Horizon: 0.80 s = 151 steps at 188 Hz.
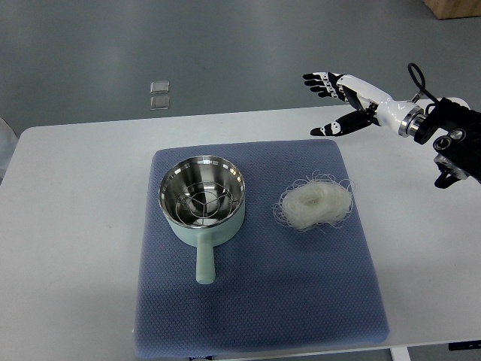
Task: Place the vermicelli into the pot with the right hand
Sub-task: 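Swing the right hand over the white vermicelli bundle, fingers open, then close the right hand's fingers around the vermicelli bundle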
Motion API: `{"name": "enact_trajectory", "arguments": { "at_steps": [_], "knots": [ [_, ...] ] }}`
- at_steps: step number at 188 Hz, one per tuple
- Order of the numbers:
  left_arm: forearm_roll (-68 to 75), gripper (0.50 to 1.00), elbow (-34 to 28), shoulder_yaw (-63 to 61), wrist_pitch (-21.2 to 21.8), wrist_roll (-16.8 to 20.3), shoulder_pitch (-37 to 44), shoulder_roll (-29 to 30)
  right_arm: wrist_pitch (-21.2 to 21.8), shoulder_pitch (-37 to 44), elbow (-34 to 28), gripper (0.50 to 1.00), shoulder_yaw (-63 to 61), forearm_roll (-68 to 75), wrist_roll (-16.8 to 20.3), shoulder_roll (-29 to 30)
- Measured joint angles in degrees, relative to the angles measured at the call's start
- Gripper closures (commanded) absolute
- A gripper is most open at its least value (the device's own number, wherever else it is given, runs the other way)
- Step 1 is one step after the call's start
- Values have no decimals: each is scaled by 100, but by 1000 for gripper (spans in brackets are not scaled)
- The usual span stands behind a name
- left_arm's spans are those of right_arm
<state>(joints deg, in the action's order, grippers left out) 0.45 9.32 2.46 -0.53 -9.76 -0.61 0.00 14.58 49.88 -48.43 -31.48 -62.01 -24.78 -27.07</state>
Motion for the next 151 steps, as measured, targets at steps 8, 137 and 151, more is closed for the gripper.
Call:
{"name": "enact_trajectory", "arguments": {
  "at_steps": [8,137,151],
  "knots": [
    [0,500,0,0,0,0,0,0,101,118,-206,572,209,-218,0,-175],
    [3,500,0,-9,1,0,0,0,967,1344,-2157,574,2135,-3447,270,-813],
    [3,500,0,-9,1,0,0,0,904,1269,-2136,574,2223,-3465,329,-796]
  ]
}}
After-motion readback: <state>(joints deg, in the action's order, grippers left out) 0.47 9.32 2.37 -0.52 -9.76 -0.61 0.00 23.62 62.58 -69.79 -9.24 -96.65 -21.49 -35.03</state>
